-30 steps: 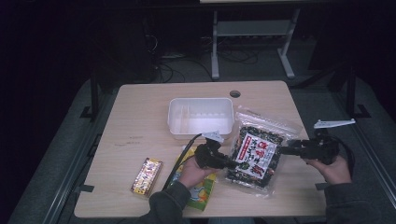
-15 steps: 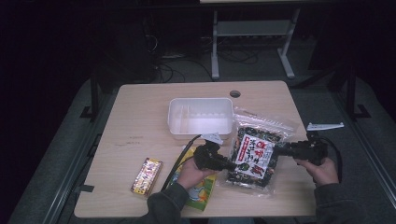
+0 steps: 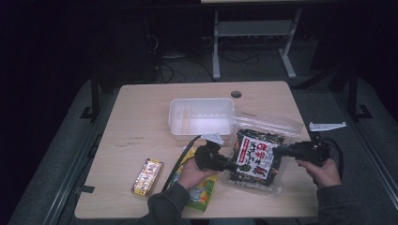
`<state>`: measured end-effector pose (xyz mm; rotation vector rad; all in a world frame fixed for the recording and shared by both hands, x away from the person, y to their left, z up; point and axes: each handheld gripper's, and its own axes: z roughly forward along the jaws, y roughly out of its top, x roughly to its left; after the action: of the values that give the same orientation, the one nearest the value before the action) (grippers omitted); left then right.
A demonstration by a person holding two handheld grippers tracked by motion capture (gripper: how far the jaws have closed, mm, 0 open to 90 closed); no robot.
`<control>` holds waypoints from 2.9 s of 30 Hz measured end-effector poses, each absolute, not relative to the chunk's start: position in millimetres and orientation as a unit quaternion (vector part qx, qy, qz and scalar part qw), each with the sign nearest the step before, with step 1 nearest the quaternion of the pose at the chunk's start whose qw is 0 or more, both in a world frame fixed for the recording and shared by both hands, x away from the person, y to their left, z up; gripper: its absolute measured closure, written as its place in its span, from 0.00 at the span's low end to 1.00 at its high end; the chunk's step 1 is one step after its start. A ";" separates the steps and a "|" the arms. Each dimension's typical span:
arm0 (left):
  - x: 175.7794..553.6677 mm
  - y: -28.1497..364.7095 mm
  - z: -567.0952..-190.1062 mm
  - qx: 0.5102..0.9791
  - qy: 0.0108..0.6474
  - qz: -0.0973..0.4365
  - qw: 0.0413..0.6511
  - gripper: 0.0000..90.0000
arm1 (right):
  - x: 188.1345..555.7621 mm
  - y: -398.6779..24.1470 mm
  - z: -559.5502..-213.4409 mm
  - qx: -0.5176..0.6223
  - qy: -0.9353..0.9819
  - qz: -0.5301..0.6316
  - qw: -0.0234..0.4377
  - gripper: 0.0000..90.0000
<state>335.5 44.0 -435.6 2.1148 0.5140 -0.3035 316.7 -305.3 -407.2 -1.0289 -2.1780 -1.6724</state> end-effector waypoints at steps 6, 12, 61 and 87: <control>334.3 46.8 -431.8 0.859 0.210 -0.110 0.454 0.72 | 308.9 -298.3 -391.0 -0.334 -0.751 -0.562 0.090 0.82; 330.1 61.4 -418.6 0.863 0.217 -0.073 0.450 0.60 | 299.6 -288.7 -365.5 -0.326 -0.767 -0.551 0.047 0.83; 271.3 187.1 -411.0 0.868 0.259 0.025 0.422 0.30 | 368.7 -188.8 -279.2 -0.328 -0.739 -0.573 -0.131 0.83; 268.2 205.5 -416.6 0.862 0.273 0.029 0.426 0.28 | 422.8 -136.4 -295.6 -0.344 -0.732 -0.563 -0.170 0.83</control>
<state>268.2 205.5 -416.6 2.1559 0.6814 0.0735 422.8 -136.4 -295.6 -1.2147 -2.5876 -1.9916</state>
